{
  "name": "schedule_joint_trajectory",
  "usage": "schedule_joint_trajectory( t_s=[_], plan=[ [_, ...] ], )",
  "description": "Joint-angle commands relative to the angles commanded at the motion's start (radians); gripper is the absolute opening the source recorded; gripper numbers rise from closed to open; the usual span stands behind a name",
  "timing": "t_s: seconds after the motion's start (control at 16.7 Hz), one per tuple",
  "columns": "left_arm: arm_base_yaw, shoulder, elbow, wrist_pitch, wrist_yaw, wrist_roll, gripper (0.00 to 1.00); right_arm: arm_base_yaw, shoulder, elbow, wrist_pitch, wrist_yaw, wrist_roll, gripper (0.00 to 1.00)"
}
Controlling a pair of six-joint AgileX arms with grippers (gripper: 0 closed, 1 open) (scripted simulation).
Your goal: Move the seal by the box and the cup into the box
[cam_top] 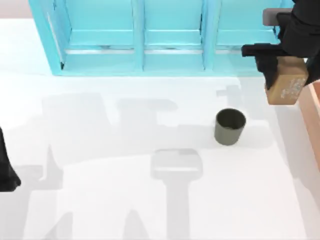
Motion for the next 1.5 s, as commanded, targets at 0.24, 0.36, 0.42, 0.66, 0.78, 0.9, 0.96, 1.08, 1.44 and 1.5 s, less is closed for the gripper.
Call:
schedule_joint_trajectory(
  t_s=[0.24,0.36,0.42,0.66,0.78,0.9,0.96,1.08,1.44,1.5],
  plan=[
    [0.000,0.000,0.000,0.000,0.000,0.000,1.00,-0.019,0.036,0.041,-0.006,0.000,-0.019,0.00],
    [0.000,0.000,0.000,0.000,0.000,0.000,1.00,-0.015,0.034,0.038,-0.004,0.000,-0.016,0.00],
    [0.000,0.000,0.000,0.000,0.000,0.000,1.00,-0.014,0.035,0.035,-0.001,0.000,-0.017,0.00],
    [0.000,0.000,0.000,0.000,0.000,0.000,1.00,-0.017,0.035,-0.051,0.088,-0.001,-0.015,0.00],
    [0.000,0.000,0.000,0.000,0.000,0.000,1.00,-0.017,0.036,-0.115,0.155,-0.001,-0.015,0.00],
    [0.000,0.000,0.000,0.000,0.000,0.000,1.00,-0.015,0.041,-0.175,0.215,-0.001,-0.016,0.00],
    [0.000,0.000,0.000,0.000,0.000,0.000,1.00,-0.016,0.042,-0.196,0.236,-0.001,-0.016,0.00],
    [0.000,0.000,0.000,0.000,0.000,0.000,1.00,-0.017,0.041,-0.209,0.249,0.000,-0.016,0.00],
    [0.000,0.000,0.000,0.000,0.000,0.000,1.00,-0.017,0.041,-0.209,0.249,0.000,-0.016,0.23],
    [0.000,0.000,0.000,0.000,0.000,0.000,1.00,-0.017,0.041,-0.209,0.249,0.000,-0.016,0.30]
  ],
)
